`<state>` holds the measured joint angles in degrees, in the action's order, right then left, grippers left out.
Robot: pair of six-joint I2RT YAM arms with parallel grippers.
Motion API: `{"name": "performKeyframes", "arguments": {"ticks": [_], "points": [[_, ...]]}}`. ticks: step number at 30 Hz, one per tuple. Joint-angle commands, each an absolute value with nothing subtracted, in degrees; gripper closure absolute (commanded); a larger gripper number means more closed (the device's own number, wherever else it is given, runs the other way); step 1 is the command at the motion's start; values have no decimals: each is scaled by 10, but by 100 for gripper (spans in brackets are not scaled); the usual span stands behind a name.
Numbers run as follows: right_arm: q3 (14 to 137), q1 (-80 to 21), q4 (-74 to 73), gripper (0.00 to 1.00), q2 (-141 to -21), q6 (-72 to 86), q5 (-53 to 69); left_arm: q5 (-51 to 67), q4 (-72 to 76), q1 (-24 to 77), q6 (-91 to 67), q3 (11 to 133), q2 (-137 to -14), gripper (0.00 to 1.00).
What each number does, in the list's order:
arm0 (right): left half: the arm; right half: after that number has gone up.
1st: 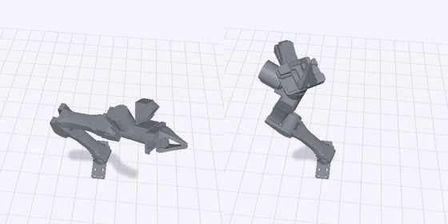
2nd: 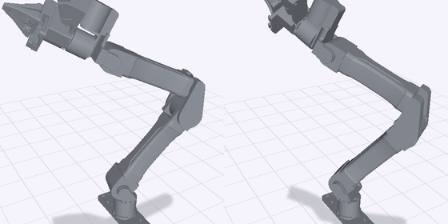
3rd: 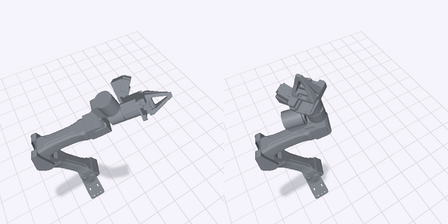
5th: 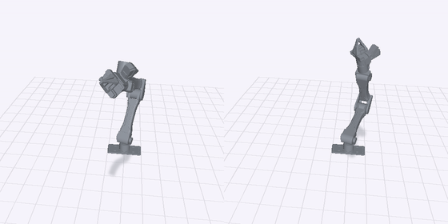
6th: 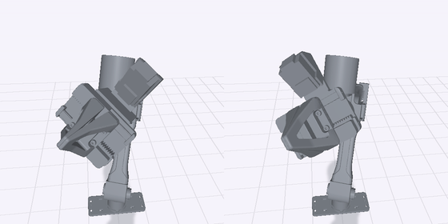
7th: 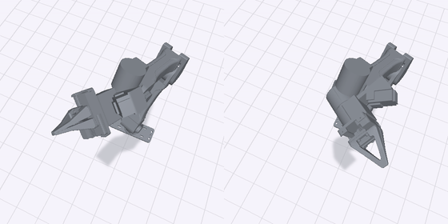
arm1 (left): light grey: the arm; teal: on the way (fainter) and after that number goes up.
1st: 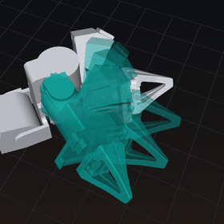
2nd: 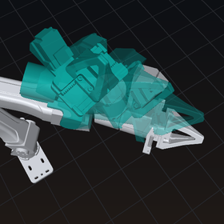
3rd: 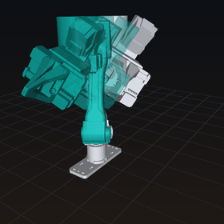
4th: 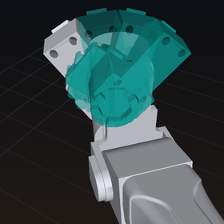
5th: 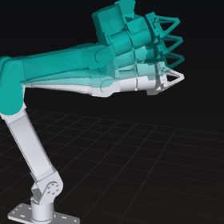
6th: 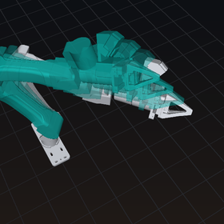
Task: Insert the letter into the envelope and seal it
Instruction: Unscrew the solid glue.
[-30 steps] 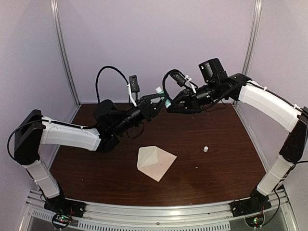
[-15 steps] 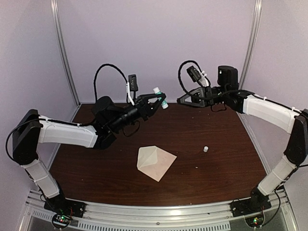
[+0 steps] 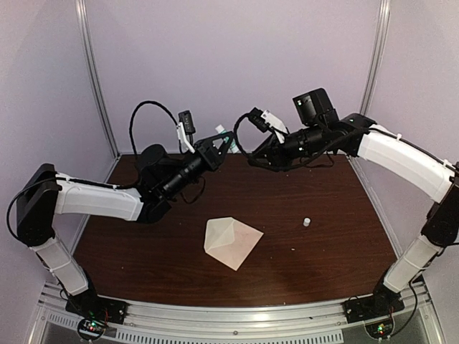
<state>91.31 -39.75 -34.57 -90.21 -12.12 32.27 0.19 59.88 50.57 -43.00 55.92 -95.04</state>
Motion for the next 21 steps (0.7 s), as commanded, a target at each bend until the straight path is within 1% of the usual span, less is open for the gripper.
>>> {"name": "performKeyframes", "arguments": {"ticks": [1, 5, 11, 19, 21], "points": [[955, -417, -379, 64, -920, -152, 248, -11, 621, 505, -451, 566, -947, 100], [984, -431, -381, 61, -941, -154, 241, -5, 622, 508, -457, 571, -953, 100], [1019, -443, -385, 61, -964, -154, 237, 0, 618, 510, -460, 578, -957, 100], [1017, -447, -377, 62, -968, -156, 240, 0, 618, 511, -466, 582, -964, 100], [1018, -448, -374, 62, -968, -157, 236, 19, 618, 511, -469, 585, -968, 100]]}}
